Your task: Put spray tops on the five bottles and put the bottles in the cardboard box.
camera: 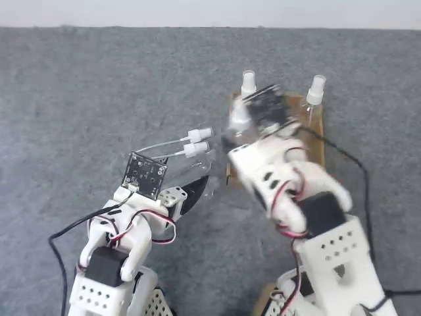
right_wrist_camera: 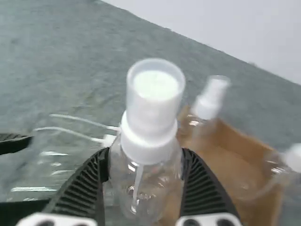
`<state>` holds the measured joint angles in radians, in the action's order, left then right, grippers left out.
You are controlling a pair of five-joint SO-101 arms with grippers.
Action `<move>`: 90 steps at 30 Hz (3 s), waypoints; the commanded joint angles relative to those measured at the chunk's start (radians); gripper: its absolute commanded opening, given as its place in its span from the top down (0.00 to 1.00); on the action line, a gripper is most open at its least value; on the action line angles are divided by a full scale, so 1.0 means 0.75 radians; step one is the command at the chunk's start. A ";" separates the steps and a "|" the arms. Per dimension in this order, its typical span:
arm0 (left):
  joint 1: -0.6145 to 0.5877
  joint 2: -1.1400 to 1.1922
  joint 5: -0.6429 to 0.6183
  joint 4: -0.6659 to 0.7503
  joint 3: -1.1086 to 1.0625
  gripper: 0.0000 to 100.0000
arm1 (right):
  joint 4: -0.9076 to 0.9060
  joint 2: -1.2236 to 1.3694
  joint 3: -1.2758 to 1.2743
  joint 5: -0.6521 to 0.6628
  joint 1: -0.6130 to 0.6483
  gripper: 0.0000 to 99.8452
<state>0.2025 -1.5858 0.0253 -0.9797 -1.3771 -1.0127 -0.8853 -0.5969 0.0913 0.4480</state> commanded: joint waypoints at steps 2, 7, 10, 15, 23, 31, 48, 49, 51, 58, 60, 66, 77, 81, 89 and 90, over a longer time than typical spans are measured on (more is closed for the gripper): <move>-0.002 -0.016 -0.002 0.037 0.007 0.71 | -0.034 -0.060 0.113 0.061 -0.183 0.99; -0.096 -0.023 -0.002 0.076 0.007 0.86 | 0.130 0.013 -0.002 0.047 -0.263 0.99; -0.196 -0.016 -0.006 0.125 0.007 1.00 | 0.310 0.099 -0.088 0.047 -0.259 0.99; -0.254 -0.020 -0.065 0.133 0.005 0.99 | 0.500 0.269 -0.135 -0.047 -0.259 0.99; -0.264 -0.023 -0.068 0.131 0.005 0.99 | 0.660 0.527 -0.137 -0.143 -0.257 0.99; -0.264 -0.023 -0.068 0.129 0.005 0.99 | 0.752 0.666 -0.184 -0.237 -0.234 0.99; -0.264 -0.023 -0.068 0.125 0.005 0.99 | 1.102 0.682 -0.432 -0.243 -0.216 0.99; -0.264 -0.023 -0.068 0.125 0.005 0.99 | 1.118 0.682 -0.442 -0.239 -0.216 0.99; -0.264 -0.023 -0.068 0.125 0.005 0.99 | 1.124 0.682 -0.460 -0.237 -0.216 0.99; -0.264 -0.023 -0.068 0.125 0.005 0.99 | 1.110 0.682 -0.481 -0.233 -0.214 0.99; -0.264 -0.023 -0.068 0.125 0.005 0.99 | 1.110 0.682 -0.483 -0.233 -0.214 0.99; -0.264 -0.023 -0.063 0.133 -0.009 0.99 | 1.108 0.682 -0.483 -0.233 -0.214 0.99; -0.264 -0.025 -0.063 0.133 -0.011 0.99 | 1.040 0.676 -0.481 -0.233 -0.165 0.80; -0.264 -0.025 -0.063 0.133 -0.011 0.99 | 1.040 0.668 -0.481 -0.221 -0.144 0.78; -0.264 -0.025 -0.063 0.133 -0.011 0.99 | 1.040 0.668 -0.481 -0.158 -0.144 0.71; -0.264 -0.025 -0.063 0.133 -0.011 0.99 | 1.040 0.668 -0.479 -0.155 -0.144 0.70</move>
<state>0.0092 -1.5888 -0.0161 -0.9060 -1.3909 -0.2256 -0.3621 -0.9636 -0.0499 0.3330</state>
